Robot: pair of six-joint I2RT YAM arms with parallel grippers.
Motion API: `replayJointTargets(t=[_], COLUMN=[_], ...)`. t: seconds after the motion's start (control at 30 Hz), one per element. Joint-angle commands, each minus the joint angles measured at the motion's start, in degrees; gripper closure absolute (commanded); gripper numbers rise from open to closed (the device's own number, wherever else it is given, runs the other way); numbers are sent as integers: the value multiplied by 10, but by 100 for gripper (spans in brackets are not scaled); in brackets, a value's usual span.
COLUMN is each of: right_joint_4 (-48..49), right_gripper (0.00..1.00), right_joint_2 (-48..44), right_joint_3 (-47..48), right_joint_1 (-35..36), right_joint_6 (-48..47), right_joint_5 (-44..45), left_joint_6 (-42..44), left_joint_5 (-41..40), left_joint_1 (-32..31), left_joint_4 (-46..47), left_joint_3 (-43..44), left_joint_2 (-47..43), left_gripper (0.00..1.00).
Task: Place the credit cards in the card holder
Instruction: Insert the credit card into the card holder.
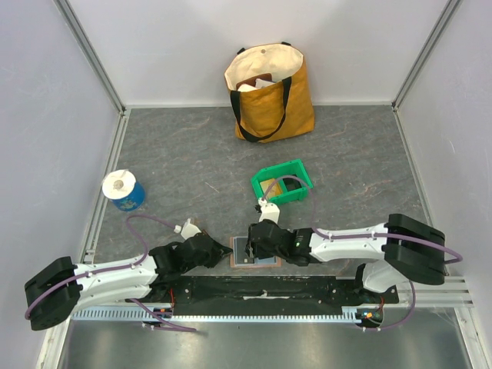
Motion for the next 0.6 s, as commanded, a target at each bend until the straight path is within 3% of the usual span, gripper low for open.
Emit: replayJointTargets(t=[0.0, 0.13, 0.33, 0.57], right_joint_4=[-38, -85, -66, -142], right_gripper=[52, 52, 55, 49], right_joint_2=[-45, -45, -60, -134], right_joint_3=[23, 20, 1, -6], right_joint_1=[4, 2, 3, -27], right_joint_6=[-6, 4, 7, -1], right_joint_5=[66, 84, 66, 118], left_joint_6=[7, 5, 4, 75], left_joint_5=[-16, -21, -25, -40], left_joint_1=[-1, 0, 0, 0], left_joint_4=[-65, -76, -83, -121], left_joint_3=[-2, -3, -3, 61], left_joint_2=[-1, -10, -22, -16], left_gripper=[98, 98, 98, 98])
